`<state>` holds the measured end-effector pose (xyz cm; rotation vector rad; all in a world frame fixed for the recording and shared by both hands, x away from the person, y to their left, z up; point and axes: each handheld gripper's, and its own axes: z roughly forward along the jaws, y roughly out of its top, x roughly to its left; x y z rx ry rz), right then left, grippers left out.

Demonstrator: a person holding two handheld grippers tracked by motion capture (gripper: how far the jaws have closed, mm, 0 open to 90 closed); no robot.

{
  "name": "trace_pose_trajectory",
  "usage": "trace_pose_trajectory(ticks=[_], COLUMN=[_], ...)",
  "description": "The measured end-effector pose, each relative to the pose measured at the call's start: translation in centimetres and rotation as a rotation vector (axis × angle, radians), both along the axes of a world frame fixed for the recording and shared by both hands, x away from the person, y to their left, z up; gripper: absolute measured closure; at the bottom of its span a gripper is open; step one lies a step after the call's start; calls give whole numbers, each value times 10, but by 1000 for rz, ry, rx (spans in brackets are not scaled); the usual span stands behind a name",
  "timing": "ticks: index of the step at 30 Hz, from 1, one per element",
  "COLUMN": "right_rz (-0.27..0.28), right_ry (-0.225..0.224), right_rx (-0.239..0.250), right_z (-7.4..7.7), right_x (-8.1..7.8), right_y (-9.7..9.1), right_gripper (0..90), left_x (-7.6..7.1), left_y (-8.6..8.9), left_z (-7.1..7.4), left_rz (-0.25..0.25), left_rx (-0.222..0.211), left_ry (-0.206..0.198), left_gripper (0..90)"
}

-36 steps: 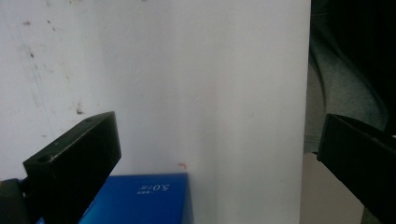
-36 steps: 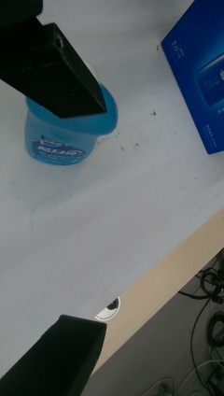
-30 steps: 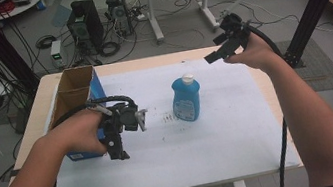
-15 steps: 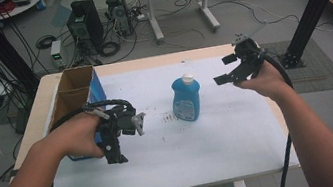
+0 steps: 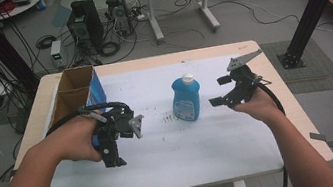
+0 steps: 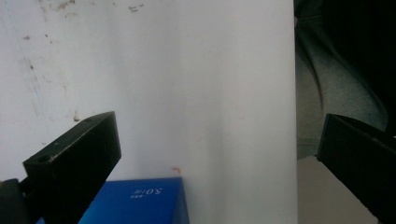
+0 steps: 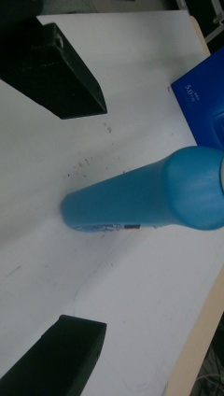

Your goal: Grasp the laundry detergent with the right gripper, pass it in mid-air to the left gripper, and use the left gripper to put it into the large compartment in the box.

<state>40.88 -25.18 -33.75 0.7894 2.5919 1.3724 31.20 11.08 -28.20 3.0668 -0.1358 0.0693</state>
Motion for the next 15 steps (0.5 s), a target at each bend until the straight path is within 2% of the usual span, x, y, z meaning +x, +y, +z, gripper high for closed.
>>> trace_pose_trajectory(ticks=[8, 15], right_rz=[-1, -3], right_ry=[2, -21], right_rx=[0, 11], right_z=[-29, -42], right_x=[0, -1], right_y=[17, 27], right_gripper=[0, 0], left_x=[-3, -4], left_y=[-10, -11], left_z=[6, 7], left_rz=[-16, -15], left_rx=[4, 2], left_ry=[-12, -13], left_gripper=[1, 1])
